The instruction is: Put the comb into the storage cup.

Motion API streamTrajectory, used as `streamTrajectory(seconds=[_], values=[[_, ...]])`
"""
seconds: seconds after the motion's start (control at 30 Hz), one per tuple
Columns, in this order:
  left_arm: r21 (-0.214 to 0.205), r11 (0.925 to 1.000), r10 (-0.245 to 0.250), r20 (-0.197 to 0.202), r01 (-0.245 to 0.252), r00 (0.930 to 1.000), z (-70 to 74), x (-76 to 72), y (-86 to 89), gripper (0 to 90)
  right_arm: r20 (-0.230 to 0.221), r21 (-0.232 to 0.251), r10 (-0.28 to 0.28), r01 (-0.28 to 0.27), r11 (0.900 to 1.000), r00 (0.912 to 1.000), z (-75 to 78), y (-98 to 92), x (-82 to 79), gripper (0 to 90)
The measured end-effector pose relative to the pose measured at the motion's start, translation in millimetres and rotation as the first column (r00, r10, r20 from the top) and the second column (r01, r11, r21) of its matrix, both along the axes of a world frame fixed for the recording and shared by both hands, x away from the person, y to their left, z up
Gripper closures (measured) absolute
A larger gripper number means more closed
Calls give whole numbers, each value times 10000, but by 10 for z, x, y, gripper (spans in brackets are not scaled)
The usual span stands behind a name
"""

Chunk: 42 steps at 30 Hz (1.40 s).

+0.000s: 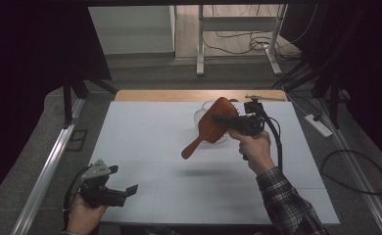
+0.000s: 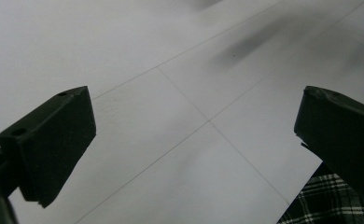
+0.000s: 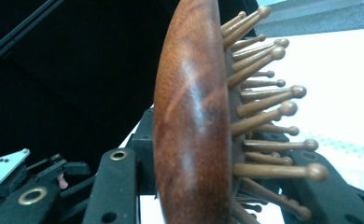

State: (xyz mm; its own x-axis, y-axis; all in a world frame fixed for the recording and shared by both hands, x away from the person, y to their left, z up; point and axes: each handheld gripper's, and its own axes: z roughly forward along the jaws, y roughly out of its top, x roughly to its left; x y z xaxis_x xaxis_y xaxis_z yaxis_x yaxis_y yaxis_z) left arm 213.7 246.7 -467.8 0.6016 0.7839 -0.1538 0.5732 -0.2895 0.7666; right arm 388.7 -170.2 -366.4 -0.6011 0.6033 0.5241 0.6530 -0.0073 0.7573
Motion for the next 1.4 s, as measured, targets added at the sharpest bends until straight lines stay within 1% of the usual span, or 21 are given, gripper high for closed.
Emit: streamTrajectory(seconds=[0.17,0.5,0.7,0.73,0.83,1.0,1.1,1.4], values=[[18,10000,49,-17,-49,10000,-5,-50,54,0,53,28,-154,154,9999,9999,59,-19,51,547],[441,9990,112,171,-120,9998,-1,-115,68,0,190,73,-548,547,9985,9983,171,-52,161,547],[488,9987,104,325,-120,9994,3,-143,83,0,256,78,-776,774,9970,9967,233,-59,239,547],[427,9990,113,330,-128,9994,1,-145,87,0,267,78,-803,801,9968,9964,242,-63,251,547],[339,9993,120,345,-132,9993,0,-148,98,0,336,85,-968,966,9953,9947,281,-75,292,547],[420,9990,149,378,-165,9992,4,-166,100,0,391,93,-1236,1233,9923,9916,325,-112,368,546],[373,9992,142,399,-157,9991,4,-171,108,0,385,68,-1398,1397,9902,9894,328,-136,412,546],[546,9985,70,298,-86,9995,-1,-159,90,0,393,-31,-1932,1935,9811,9804,335,-223,554,547]])
